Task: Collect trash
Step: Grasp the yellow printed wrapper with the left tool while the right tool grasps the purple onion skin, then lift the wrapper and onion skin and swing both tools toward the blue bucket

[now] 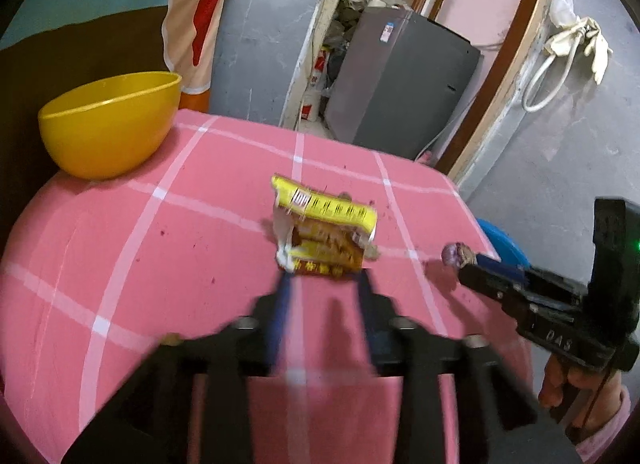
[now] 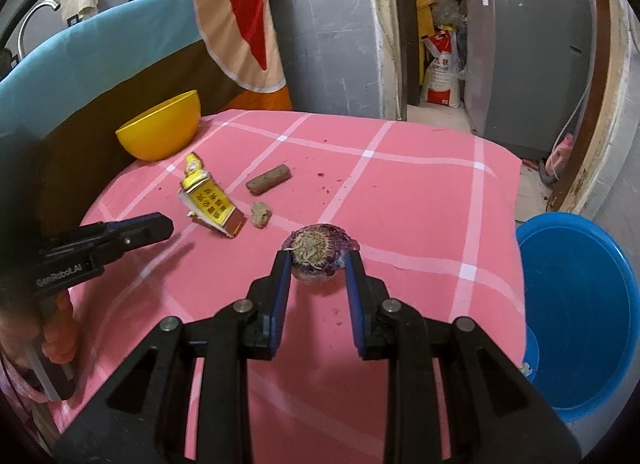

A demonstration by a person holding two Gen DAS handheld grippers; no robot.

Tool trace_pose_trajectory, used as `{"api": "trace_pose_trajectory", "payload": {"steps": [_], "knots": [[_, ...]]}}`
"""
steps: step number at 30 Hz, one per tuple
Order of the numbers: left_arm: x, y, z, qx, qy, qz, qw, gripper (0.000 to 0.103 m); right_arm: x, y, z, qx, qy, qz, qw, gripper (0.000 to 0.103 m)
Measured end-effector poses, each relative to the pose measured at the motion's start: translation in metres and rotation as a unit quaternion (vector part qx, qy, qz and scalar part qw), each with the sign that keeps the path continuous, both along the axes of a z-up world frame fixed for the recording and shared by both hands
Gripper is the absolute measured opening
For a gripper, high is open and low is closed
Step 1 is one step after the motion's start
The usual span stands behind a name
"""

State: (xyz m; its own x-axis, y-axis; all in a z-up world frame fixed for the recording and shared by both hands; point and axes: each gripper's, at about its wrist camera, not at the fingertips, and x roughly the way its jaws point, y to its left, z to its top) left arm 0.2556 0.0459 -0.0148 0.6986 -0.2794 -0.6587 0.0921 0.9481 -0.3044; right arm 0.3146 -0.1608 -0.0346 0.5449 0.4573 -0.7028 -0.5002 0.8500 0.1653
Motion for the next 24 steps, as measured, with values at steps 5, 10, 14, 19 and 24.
{"api": "trace_pose_trajectory", "payload": {"steps": [5,10,14,19,24], "knots": [[0.010,-0.019,0.001,0.025,-0.006,0.001,0.9997,0.045,0.003,-0.010,0.001,0.004,-0.006,-0.018,1.000,0.026],[0.021,-0.035,-0.002,0.035,0.002,0.029,0.9990,0.045,0.007,-0.017,0.001,0.006,-0.012,-0.025,1.000,0.026],[0.031,-0.034,-0.005,0.033,0.010,0.067,0.9971,0.045,0.007,-0.019,-0.001,0.007,-0.017,-0.027,0.999,0.026],[0.036,-0.032,-0.005,0.037,0.014,0.099,0.9943,0.045,0.007,-0.023,-0.001,0.011,-0.023,-0.027,0.999,0.025],[0.033,-0.025,-0.007,0.031,0.018,0.109,0.9934,0.020,0.004,-0.023,0.002,0.016,-0.034,-0.026,0.999,0.020]]}}
